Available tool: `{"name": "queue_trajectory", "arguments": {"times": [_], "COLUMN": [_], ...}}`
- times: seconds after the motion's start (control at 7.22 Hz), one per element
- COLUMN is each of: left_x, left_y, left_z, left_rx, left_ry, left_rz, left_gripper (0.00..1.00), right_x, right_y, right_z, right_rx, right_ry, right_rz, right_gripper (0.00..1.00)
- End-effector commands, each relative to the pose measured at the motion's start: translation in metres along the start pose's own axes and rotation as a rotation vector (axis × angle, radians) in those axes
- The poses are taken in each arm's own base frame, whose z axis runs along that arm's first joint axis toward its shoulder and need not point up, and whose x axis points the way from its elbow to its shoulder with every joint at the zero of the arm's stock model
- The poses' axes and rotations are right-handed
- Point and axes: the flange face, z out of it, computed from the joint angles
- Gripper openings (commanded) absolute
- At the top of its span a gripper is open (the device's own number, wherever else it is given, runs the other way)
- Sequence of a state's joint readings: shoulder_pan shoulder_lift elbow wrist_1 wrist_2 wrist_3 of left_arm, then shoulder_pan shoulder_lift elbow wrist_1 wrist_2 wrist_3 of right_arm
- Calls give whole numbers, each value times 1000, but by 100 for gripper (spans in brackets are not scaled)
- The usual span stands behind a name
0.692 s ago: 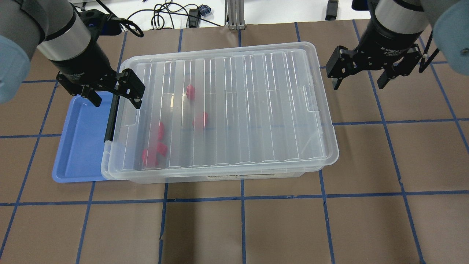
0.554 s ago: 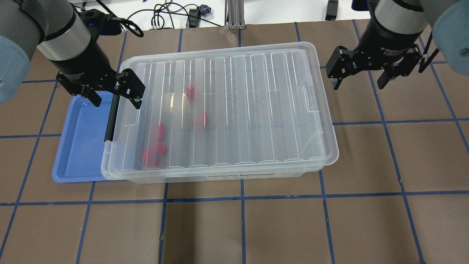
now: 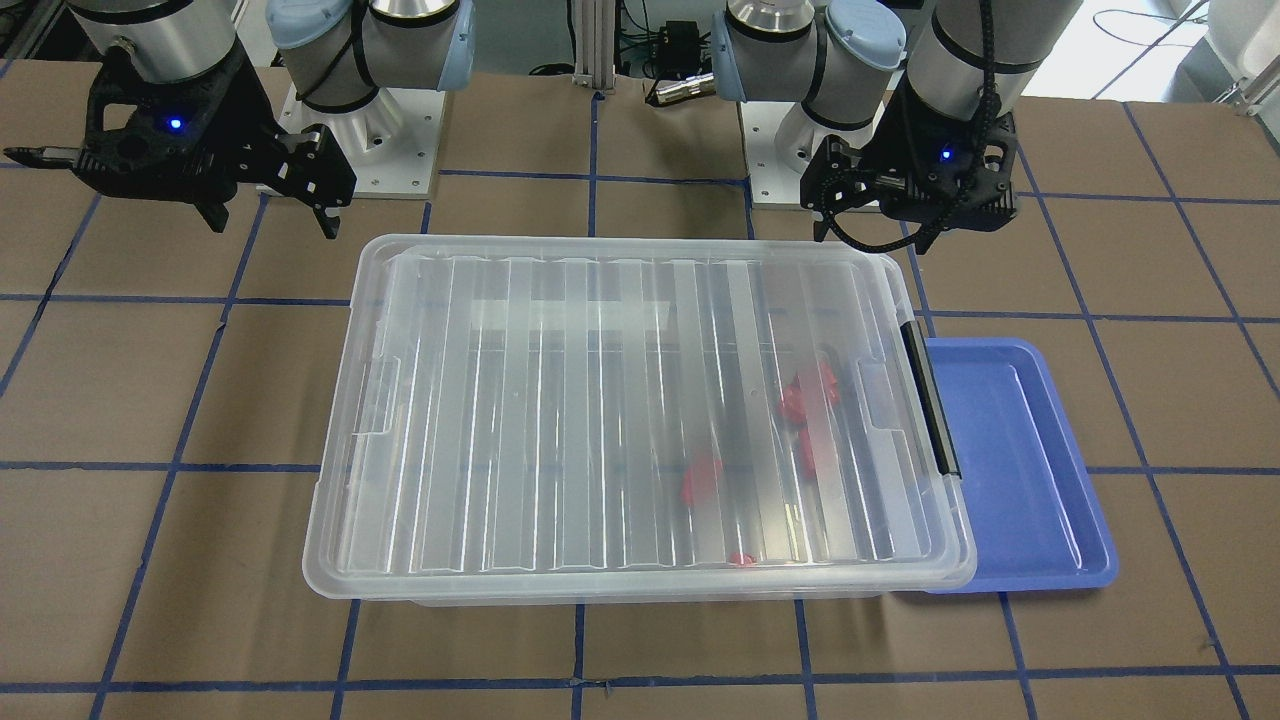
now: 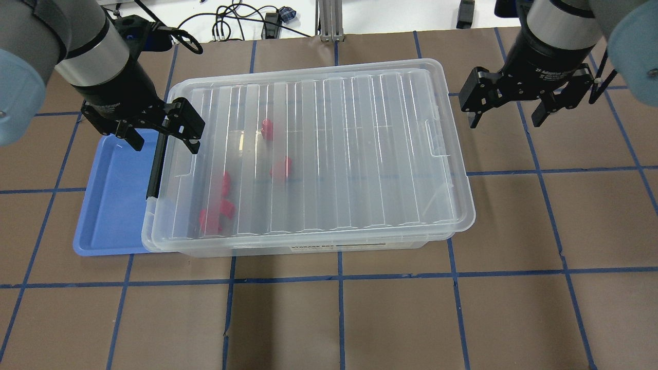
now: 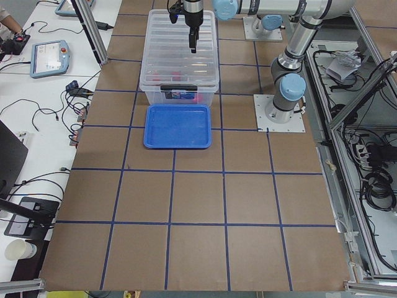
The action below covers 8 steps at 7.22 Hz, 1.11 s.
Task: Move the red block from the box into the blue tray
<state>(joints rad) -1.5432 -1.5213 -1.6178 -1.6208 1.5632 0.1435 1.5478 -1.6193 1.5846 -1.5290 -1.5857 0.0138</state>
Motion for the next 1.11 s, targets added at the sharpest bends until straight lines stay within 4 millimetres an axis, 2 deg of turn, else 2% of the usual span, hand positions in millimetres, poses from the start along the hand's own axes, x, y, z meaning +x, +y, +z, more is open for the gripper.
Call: {"name": "queue_trajectory", "arguments": {"times": [0.0,0.42,0.69,0.83,0.97], "left_x": [0,0,0,0,0], "left_y": [-2,2,2,2,1], "left_z": [2,-1,-1,-1,0], "left_rx": [-3,1,3,1,0], "left_ry": [0,0,0,0,0], "left_rz": [-1,1,1,1,1], "left_gripper": [100,100,100,100,100], "right_x": [0,3,6,5,4], "right_y": [0,-10,-15,-26,-39], "right_z": [1,49,53,71,78], "right_rx": [-2,-79,-56,-88,-56], "right_ry": [4,-8,-1,0,-3], "right_rz": [0,8,1,0,-5], "right_gripper": [100,100,100,100,100]}}
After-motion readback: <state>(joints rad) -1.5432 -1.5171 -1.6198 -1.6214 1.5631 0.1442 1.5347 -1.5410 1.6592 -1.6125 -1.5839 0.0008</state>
